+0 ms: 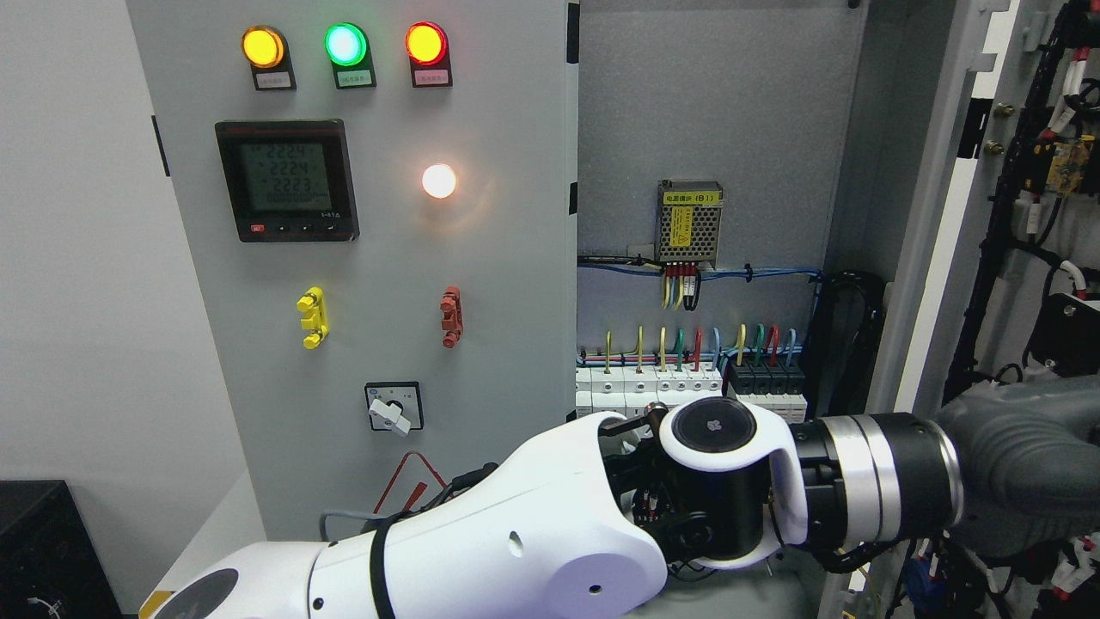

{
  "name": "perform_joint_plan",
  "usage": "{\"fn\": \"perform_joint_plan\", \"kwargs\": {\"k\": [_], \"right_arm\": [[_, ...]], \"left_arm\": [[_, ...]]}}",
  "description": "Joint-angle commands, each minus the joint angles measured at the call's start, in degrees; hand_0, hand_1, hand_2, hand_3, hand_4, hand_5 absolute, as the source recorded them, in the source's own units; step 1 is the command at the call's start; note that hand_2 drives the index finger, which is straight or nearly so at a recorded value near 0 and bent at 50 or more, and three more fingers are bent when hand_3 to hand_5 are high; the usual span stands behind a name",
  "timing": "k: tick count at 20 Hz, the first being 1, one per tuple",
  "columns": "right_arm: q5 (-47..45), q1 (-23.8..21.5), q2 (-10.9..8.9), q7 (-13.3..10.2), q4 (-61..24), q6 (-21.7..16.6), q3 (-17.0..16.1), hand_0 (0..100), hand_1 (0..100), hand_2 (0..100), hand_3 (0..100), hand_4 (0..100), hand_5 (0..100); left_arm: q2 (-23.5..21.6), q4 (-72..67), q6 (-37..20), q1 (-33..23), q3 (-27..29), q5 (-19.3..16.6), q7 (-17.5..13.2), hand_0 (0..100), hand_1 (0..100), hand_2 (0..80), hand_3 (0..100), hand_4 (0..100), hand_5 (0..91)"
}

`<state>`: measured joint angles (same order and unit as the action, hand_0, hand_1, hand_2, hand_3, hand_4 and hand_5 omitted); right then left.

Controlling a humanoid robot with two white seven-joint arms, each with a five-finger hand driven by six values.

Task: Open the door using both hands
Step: 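Swing the door outward with the left hand, away from the cabinet, then push the door fully open and withdraw the left arm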

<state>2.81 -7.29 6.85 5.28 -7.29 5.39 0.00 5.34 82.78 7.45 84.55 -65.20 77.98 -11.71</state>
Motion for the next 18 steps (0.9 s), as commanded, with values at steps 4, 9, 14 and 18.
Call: {"fn": "perform_joint_plan", "kwargs": {"k": [4,9,14,18], "right_arm": [[0.00,0.00,0.00,0.00,0.00,-0.03,-1.93,7,13,0,0,0,0],[0.00,0.00,0.00,0.00,0.00,-0.03,-1.93,7,13,0,0,0,0],[0.00,0.00,0.00,0.00,0.00,-0.03,-1.93,7,13,0,0,0,0],[0.00,0.00,0.00,0.00,0.00,-0.03,-1.93,7,14,0,0,0,0]], "left_arm": [[5.55,-8.86,-2.53,-0.27,-4.58,0.16,0.11,12,56,0.0,0,0,0.0],[5.55,-10.80,-3.84,-0.27,-6.95,0.33,0.11,12,56,0.0,0,0,0.0],[5.55,-10.80,-4.29,-0.27,-7.13,0.33,0.20,12,56,0.0,0,0,0.0],[5.47,-10.63,-4.20,0.35,-5.39,0.33,0.02,12,56,0.0,0,0,0.0]]}}
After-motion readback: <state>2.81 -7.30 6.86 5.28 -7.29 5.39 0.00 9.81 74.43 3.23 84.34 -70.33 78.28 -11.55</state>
